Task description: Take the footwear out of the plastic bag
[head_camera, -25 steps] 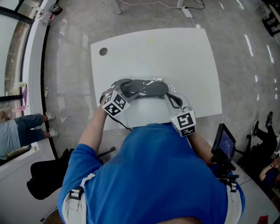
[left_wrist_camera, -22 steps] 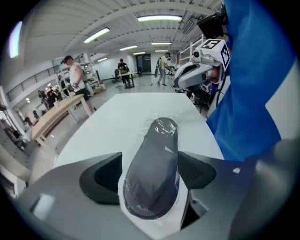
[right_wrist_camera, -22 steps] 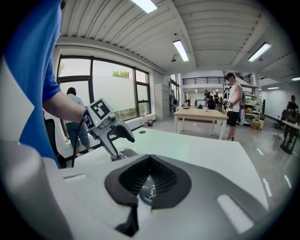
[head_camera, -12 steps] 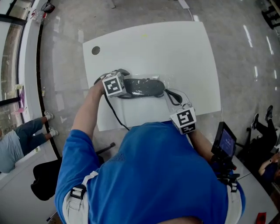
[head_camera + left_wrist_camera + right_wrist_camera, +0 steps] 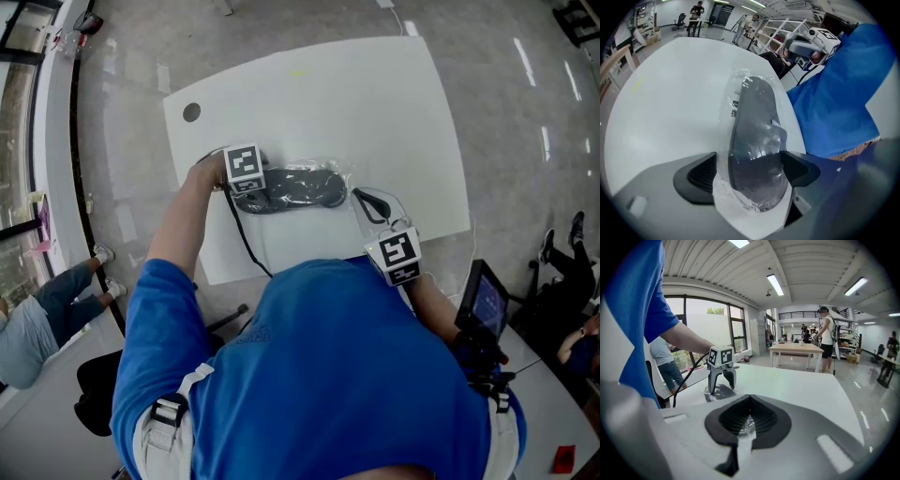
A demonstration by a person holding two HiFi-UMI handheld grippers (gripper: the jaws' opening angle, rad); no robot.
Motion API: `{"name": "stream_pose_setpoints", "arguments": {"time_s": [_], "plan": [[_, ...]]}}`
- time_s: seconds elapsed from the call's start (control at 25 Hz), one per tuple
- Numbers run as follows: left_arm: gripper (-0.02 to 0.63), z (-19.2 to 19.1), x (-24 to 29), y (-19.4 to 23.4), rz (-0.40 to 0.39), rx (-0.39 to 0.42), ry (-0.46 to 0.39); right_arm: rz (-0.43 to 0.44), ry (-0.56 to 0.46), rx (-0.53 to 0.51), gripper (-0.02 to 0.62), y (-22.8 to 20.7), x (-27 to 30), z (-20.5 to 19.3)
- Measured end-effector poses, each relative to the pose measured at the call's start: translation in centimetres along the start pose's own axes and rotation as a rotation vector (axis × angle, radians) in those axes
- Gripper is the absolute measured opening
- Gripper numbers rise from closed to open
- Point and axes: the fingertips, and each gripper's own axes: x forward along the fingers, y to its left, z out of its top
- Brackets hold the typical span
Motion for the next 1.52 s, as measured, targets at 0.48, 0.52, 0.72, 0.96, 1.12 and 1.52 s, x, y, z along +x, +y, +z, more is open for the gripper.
{"name": "stream_pose_setpoints", "arguments": {"time_s": [0.48, 0.52, 0.72, 0.96, 1.12, 1.52], "plan": [[0.35, 0.2, -1.0, -1.8, 0.216, 0.088, -0.023, 0.067, 0.118, 0.161, 0.003, -1.7, 1.1, -4.3], [0.348, 0.2, -1.1, -2.2, 0.245, 0.094, -0.03, 0.082, 0.135, 0.161, 0.003, -1.5, 1.4, -4.7], [0.345, 0.4, -1.2, -3.2, 0.443, 0.133, -0.05, 0.138, 0.21, 0.142, 0.003, -0.7, 2.6, -7.3], [0.345, 0.0, -1.6, -4.3, 0.635, 0.153, -0.08, 0.206, 0.241, 0.099, 0.005, -0.4, 3.6, -8.2], [0.345, 0.3, -1.8, -5.0, 0.686, 0.167, -0.088, 0.258, 0.235, 0.069, 0.021, 0.1, 4.1, -8.0], [0.345, -0.1, -2.1, -6.5, 0.765, 0.168, -0.127, 0.497, 0.256, 0.177, 0.147, 1.3, 3.2, -7.1]]}}
